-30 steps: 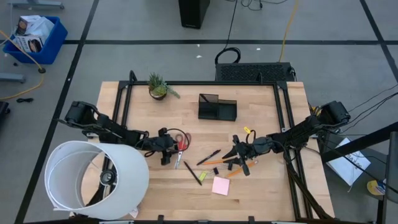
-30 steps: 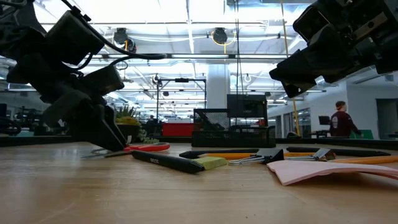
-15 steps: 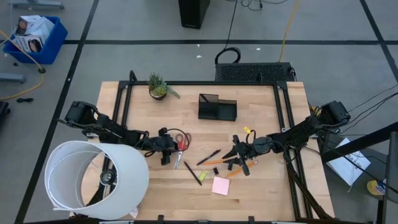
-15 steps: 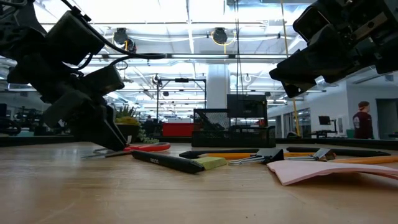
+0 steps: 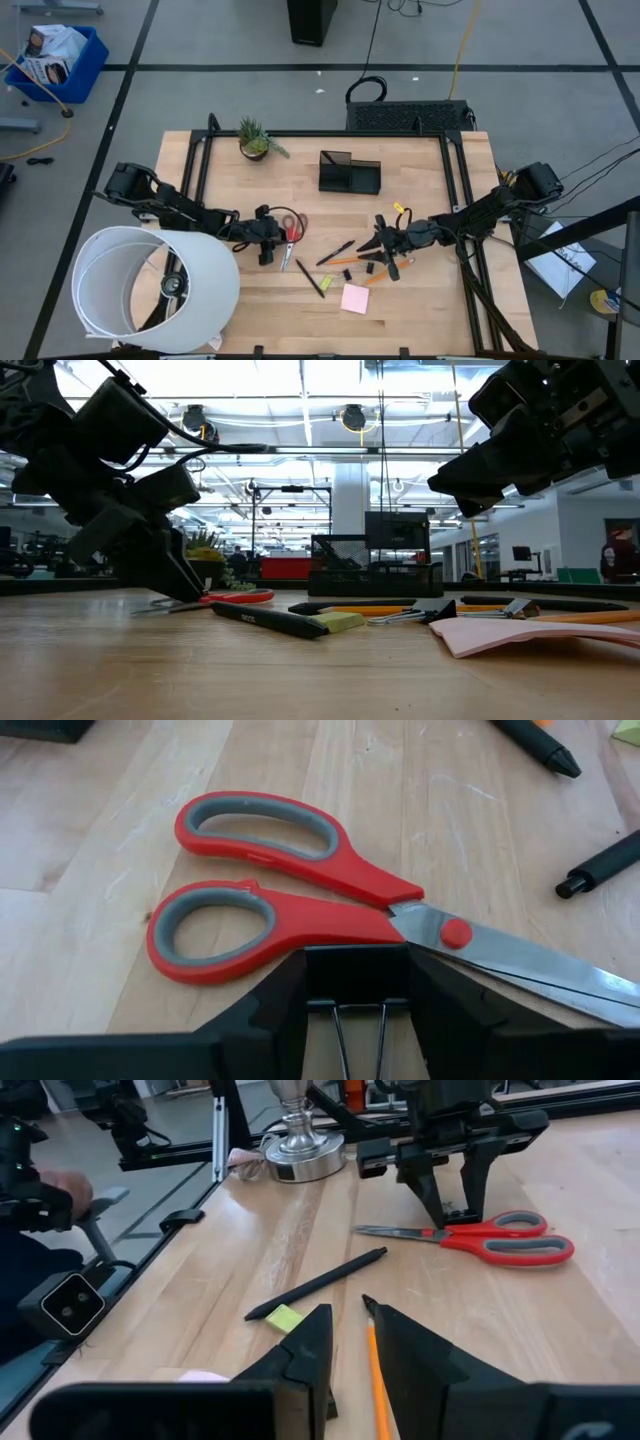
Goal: Pick and place office supplies into organizer
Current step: Put the binder clip into the desk organizer
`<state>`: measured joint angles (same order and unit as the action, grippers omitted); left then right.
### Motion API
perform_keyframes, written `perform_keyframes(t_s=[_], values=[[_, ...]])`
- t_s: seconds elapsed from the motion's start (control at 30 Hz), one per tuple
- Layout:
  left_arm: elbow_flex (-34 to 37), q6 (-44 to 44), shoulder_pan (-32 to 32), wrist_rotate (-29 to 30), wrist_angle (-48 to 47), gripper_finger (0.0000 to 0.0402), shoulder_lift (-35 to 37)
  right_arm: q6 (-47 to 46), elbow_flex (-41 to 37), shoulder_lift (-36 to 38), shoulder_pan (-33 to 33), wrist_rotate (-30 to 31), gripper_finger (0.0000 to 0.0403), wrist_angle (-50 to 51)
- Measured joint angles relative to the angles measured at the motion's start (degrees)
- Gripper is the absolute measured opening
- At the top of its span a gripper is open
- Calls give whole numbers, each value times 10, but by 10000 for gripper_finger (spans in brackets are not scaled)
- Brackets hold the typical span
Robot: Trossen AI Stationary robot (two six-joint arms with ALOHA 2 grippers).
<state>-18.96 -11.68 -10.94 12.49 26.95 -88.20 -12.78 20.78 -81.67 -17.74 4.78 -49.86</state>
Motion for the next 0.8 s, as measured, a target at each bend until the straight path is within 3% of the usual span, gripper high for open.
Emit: perform_keyframes(t_s=[0.17,0.4,0.6,0.8], values=[[0,-1,0,0,2,145,0,0,0,0,0,0,73,0],[0,-6,0,0,4,178,0,0,0,0,0,0,73,0],[0,-6,0,-1,6,142,0,0,0,0,0,1,73,0],[0,-7,0,-5,6,144,0,0,0,0,0,2,73,0]])
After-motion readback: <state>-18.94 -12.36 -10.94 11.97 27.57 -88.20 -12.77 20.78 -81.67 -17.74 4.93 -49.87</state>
